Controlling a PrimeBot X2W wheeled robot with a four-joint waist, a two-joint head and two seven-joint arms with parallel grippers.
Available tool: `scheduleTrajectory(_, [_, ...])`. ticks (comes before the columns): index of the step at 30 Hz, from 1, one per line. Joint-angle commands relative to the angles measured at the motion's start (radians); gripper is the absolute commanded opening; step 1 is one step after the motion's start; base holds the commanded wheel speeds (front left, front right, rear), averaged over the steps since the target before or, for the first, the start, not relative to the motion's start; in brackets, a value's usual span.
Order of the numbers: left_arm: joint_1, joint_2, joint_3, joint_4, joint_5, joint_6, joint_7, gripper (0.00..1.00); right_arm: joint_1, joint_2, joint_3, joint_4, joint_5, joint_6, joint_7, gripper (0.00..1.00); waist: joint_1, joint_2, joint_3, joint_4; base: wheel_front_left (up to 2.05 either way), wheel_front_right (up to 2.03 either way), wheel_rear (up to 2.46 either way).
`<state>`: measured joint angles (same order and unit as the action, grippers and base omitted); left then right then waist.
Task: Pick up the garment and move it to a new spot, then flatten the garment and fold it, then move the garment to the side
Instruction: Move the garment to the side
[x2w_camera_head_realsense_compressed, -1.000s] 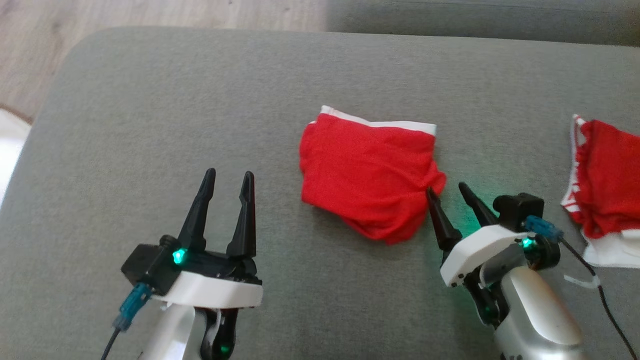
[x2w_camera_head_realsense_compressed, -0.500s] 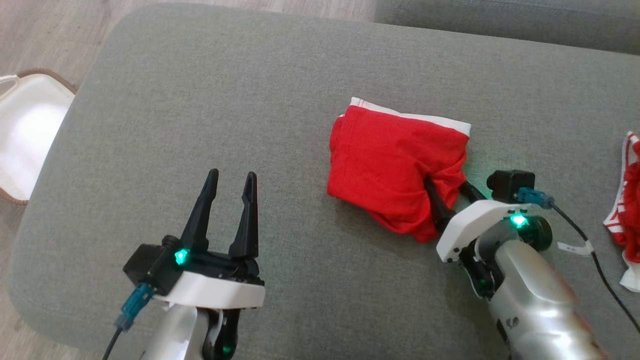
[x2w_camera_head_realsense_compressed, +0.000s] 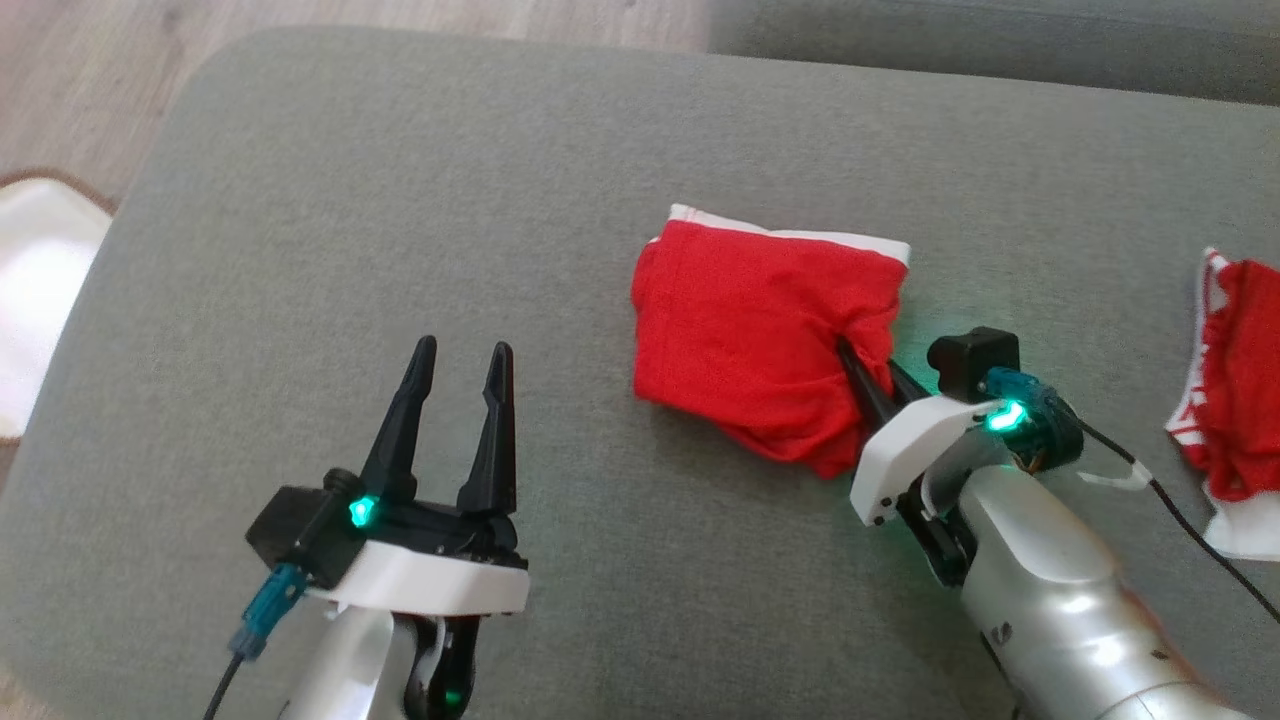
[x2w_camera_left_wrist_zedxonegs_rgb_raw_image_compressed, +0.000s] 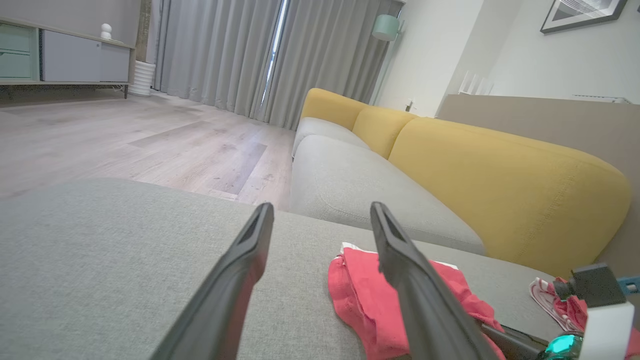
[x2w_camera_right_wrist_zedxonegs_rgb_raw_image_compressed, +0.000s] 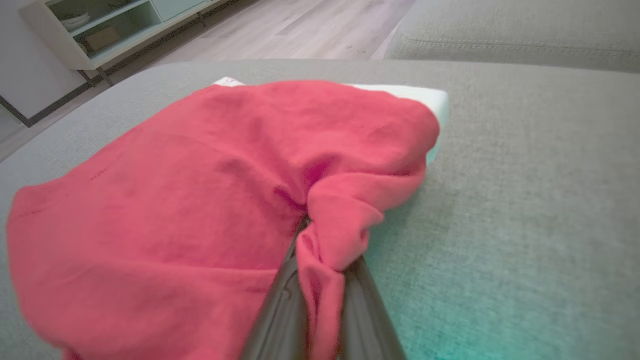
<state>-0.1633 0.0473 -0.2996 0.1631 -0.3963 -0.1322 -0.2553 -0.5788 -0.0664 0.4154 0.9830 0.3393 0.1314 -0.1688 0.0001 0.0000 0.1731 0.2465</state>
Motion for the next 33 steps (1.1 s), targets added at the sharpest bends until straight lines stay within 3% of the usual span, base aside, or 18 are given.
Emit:
scheduleTrajectory(1, [-0.034, 0.003, 0.026, -0.025, 0.005, 0.002, -0.006, 1.00, -0.036, 0.016, 0.020, -0.021, -0.032, -0.001, -0.026, 0.00, -0.0001, 0.0000, -0.019, -0.024, 0.00, 0.00, 0.00])
scheduleTrajectory(10, [-0.017, 0.003, 0.012, -0.034, 0.017, 0.002, -0.006, 1.00, -0.049, -0.009, 0.024, -0.014, -0.184, -0.001, -0.031, 0.00, -0.0001, 0.0000, -0.070, -0.133, 0.00, 0.00, 0.00])
scheduleTrajectory(16, [-0.029, 0.003, -0.043, -0.045, 0.005, 0.002, -0.006, 1.00, -0.058, -0.164, 0.130, -0.101, -0.167, -0.001, 0.047, 0.00, -0.0001, 0.0000, -0.077, -0.245, 0.00, 0.00, 0.00])
scheduleTrajectory(21, [-0.058, 0.003, -0.074, -0.059, -0.007, 0.002, -0.006, 1.00, -0.086, -0.335, 0.216, -0.215, -0.095, -0.001, 0.117, 0.00, -0.0001, 0.0000, -0.045, -0.302, 0.00, 0.00, 0.00])
scheduleTrajectory(27, [-0.101, 0.003, -0.097, -0.068, -0.013, 0.002, -0.006, 1.00, -0.127, -0.564, 0.269, -0.331, -0.018, -0.001, 0.191, 0.00, -0.0001, 0.0000, 0.017, -0.324, 0.00, 0.00, 0.00])
scheduleTrajectory(33, [-0.136, 0.003, -0.101, -0.068, -0.021, 0.002, -0.006, 1.00, -0.132, -0.720, 0.284, -0.397, 0.033, -0.001, 0.261, 0.00, -0.0001, 0.0000, 0.064, -0.317, 0.00, 0.00, 0.00])
